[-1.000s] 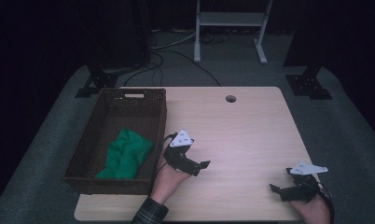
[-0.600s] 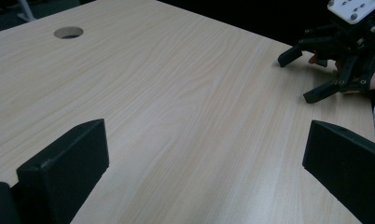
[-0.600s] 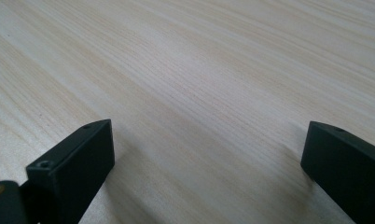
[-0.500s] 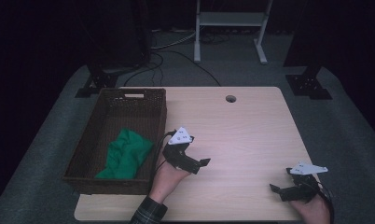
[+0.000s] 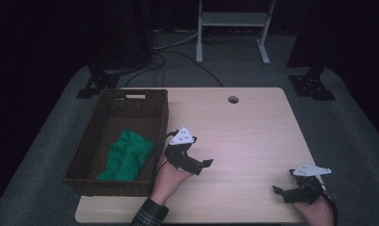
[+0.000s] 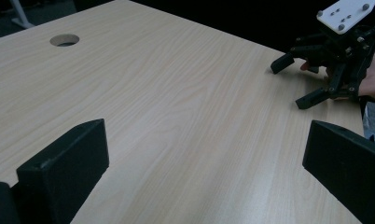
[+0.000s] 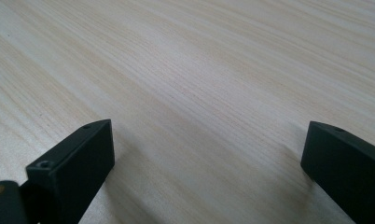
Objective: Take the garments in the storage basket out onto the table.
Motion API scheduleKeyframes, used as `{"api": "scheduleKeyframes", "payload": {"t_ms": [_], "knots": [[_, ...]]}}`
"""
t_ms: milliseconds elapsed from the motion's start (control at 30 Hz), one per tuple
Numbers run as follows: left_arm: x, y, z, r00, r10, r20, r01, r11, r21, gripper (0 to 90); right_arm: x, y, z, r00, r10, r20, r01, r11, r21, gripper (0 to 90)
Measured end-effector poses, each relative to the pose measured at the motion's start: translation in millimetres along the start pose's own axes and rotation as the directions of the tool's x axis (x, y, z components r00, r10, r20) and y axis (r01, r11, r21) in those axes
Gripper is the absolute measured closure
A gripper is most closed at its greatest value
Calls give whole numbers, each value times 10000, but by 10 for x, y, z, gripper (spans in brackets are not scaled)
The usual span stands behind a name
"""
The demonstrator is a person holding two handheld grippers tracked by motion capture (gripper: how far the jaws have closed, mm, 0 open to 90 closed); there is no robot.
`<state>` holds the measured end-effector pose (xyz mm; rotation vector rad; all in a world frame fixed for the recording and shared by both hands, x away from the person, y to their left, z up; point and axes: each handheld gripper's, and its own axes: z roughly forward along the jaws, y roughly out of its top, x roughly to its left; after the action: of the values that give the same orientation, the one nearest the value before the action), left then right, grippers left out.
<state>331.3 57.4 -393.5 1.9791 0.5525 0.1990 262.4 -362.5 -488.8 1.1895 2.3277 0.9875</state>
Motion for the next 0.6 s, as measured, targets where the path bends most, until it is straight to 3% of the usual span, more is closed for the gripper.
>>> {"api": "scheduleKeyframes", "payload": {"t_ms": [600], "knots": [[45, 102, -28, 9999, 87, -129, -86, 10000, 20, 0, -1, 0, 0, 10000, -11, 4, 11, 10000, -3, 14]]}}
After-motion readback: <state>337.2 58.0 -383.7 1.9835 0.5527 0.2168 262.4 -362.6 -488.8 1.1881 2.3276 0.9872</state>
